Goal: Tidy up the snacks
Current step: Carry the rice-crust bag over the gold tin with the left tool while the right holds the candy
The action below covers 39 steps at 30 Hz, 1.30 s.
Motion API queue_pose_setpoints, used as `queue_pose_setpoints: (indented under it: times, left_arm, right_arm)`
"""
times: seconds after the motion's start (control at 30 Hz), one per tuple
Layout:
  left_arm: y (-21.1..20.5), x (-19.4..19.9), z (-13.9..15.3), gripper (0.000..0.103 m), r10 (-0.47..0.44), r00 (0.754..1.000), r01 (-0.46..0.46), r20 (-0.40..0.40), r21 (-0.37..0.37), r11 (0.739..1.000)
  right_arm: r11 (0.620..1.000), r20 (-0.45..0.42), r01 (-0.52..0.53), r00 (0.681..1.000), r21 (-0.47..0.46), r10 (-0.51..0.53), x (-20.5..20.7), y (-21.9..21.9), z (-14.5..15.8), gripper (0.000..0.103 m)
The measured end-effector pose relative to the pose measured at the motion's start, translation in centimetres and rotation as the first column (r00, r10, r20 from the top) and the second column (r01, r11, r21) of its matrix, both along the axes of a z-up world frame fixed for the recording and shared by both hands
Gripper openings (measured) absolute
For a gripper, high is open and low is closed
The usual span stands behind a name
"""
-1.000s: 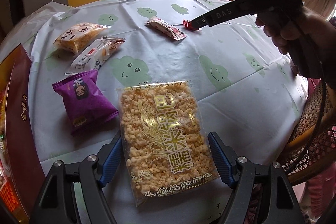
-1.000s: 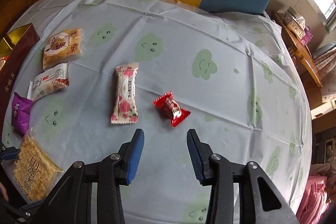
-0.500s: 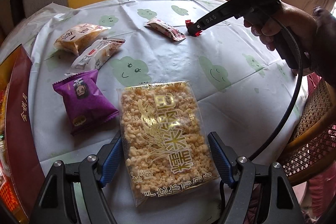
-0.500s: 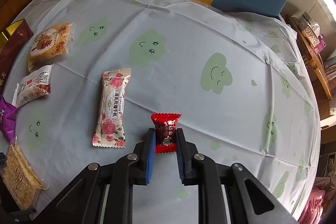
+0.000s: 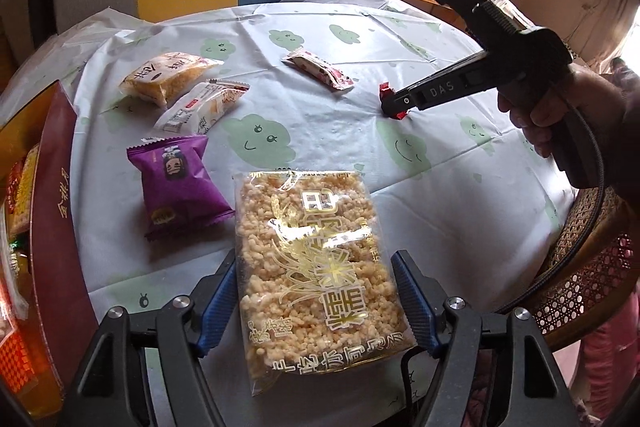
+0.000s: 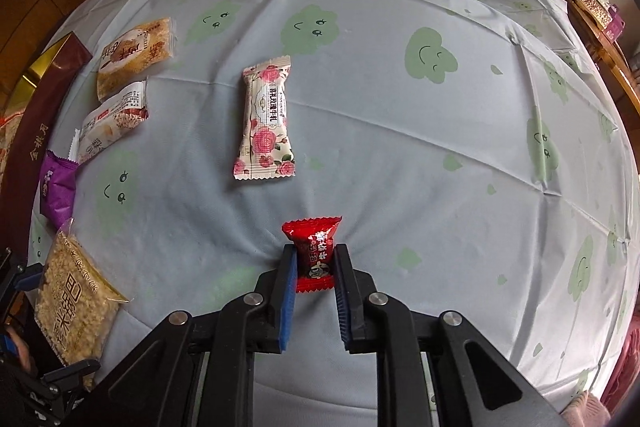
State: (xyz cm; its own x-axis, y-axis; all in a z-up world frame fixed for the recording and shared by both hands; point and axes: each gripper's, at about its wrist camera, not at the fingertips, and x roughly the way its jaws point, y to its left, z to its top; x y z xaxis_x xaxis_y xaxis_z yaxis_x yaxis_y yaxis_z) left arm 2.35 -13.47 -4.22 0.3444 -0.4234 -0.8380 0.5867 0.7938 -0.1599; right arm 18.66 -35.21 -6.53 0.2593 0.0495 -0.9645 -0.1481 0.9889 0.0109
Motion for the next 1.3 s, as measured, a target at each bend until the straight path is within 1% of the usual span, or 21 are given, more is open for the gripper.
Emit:
queue_pose_setpoints:
  times: [0.1,0.27,0.4,0.53,0.63,0.73,0.83,0.93,1.0,1.1,1.2,1.27,1.3]
  left_arm:
    - [0.3,-0.2,0.7,0.074,0.018,1.0,-0.018,0.021,-0.012,1.0]
    - [0.6,-0.5,1.6,0.074,0.035,0.998,-0.035,0.046,-0.009,0.999]
    - [1.4,-0.7,3.3,0.074,0.056,0.996,-0.053,0.067,-0.052,0.997]
    - [2.9,-0.6,5.1,0.074,0.096,0.992,-0.087,0.084,-0.103,0.991]
    - [4.6,-0.1,6.3,0.074,0.146,0.985,-0.133,0.086,-0.14,0.981]
    - [6.8,0.6,7.2,0.074,0.219,0.973,-0.203,0.077,-0.176,0.963]
    - [9.5,1.7,8.0,0.074,0.302,0.95,-0.282,0.078,-0.2,0.939]
    - [12.3,2.9,8.6,0.074,0.384,0.919,-0.36,0.087,-0.212,0.909]
    - [14.0,4.1,8.7,0.074,0.447,0.888,-0.423,0.106,-0.191,0.886]
    - [16.8,6.1,8.5,0.074,0.528,0.842,-0.506,0.109,-0.179,0.844]
    - [18.8,8.2,8.1,0.074,0.59,0.794,-0.575,0.15,-0.13,0.807]
    - [19.8,9.7,7.6,0.074,0.615,0.769,-0.608,0.174,-0.097,0.788]
    - [20.3,10.5,7.3,0.074,0.639,0.746,-0.637,0.188,-0.076,0.767]
  right_arm:
    - [0.999,0.021,-0.031,0.999,-0.034,0.032,-0.3,0.3,-0.3,0.018]
    - [0.996,0.037,-0.053,0.998,-0.079,0.056,-0.9,1.5,-0.5,0.018]
    - [0.992,0.045,-0.07,0.996,-0.1,0.075,-1.4,2.3,-0.7,0.018]
    - [0.991,0.045,-0.078,0.996,-0.108,0.083,-1.2,2.3,-0.5,0.018]
    - [0.989,0.046,-0.084,0.995,-0.119,0.09,-1.0,2.5,-0.6,0.018]
    - [0.988,0.049,-0.091,0.994,-0.129,0.098,-1.0,2.7,-0.8,0.018]
    - [0.985,0.054,-0.103,0.992,-0.141,0.111,-1.2,3.0,-0.7,0.019]
    - [0.981,0.061,-0.116,0.99,-0.158,0.127,-1.5,3.4,-0.8,0.019]
    - [0.979,0.063,-0.119,0.989,-0.166,0.131,-1.7,3.6,-0.8,0.019]
    - [0.977,0.064,-0.12,0.989,-0.175,0.133,-1.9,3.9,-0.8,0.019]
    - [0.975,0.066,-0.119,0.989,-0.189,0.134,-2.0,4.3,-0.8,0.019]
    - [0.974,0.065,-0.12,0.989,-0.191,0.134,-2.1,4.4,-0.6,0.019]
    - [0.974,0.065,-0.12,0.989,-0.19,0.134,-2.1,4.4,-0.6,0.019]
